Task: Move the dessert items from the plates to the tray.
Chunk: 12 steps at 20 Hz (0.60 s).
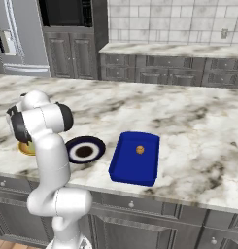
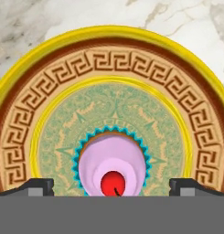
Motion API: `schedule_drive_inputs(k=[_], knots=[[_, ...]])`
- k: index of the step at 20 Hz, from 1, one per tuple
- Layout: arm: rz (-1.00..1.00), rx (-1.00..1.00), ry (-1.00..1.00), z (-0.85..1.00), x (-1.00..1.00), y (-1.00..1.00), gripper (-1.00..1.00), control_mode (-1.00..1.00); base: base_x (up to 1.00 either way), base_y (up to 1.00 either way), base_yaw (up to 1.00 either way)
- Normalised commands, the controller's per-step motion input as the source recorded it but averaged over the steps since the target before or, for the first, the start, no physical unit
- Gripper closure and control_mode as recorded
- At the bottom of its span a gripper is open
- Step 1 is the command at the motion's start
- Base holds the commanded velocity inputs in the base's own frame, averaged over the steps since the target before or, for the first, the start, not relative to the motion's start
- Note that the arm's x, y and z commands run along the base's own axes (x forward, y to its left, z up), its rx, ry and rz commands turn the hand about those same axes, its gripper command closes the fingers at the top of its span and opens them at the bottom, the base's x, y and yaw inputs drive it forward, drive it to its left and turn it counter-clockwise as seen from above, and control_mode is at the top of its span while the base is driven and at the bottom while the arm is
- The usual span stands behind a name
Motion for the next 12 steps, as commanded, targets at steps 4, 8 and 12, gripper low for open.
schedule_drive_inputs(k=[4,8,12], knots=[[0.00,0.00,0.00,-0.12,0.07,0.00,-1.00,-1.00,0.00,0.00,0.00],[0.00,0.00,0.00,-0.06,0.09,0.00,-1.00,-1.00,0.00,0.00,0.00],[0.00,0.00,0.00,-0.18,0.00,0.00,-1.00,-1.00,0.00,0.00,0.00]])
